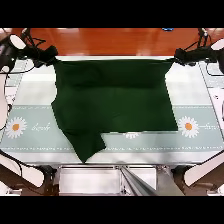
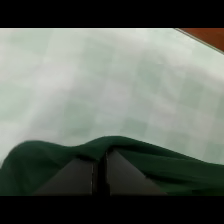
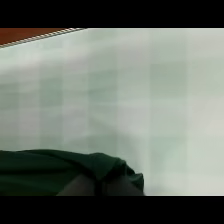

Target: Fold the shirts.

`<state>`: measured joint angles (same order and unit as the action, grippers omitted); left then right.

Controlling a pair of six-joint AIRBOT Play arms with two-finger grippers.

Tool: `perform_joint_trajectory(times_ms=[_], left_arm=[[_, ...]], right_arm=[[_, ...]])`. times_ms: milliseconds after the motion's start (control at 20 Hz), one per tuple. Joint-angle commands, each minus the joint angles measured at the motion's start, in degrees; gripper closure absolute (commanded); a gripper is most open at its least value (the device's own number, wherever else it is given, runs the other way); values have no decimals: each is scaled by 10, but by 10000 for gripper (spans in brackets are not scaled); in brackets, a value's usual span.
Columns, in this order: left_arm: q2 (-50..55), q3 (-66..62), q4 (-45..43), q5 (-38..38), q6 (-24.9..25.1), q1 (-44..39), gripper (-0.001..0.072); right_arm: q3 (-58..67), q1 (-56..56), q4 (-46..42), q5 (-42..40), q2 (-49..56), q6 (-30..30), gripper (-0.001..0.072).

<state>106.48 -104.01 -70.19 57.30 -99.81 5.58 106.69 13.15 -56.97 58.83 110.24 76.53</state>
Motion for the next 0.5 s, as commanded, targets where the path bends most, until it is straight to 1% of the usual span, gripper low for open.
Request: perform_joint_trajectory(times_ms=[0, 100, 200, 300, 450], left_arm=[[28, -23, 31, 64, 14, 7, 688], [21, -23, 31, 126, 48, 12, 688], [12, -21, 29, 190, 94, 15, 687], [11, -21, 24, 237, 111, 16, 687], [11, -2, 22, 259, 116, 15, 688]], right_arm=[[26, 4, 9, 39, 32, 2, 690], [26, 18, 9, 95, 25, -3, 690], [26, 35, 9, 172, 20, -3, 690], [16, 49, 5, 235, 20, -4, 690], [-28, 54, 4, 243, 21, -6, 691]])
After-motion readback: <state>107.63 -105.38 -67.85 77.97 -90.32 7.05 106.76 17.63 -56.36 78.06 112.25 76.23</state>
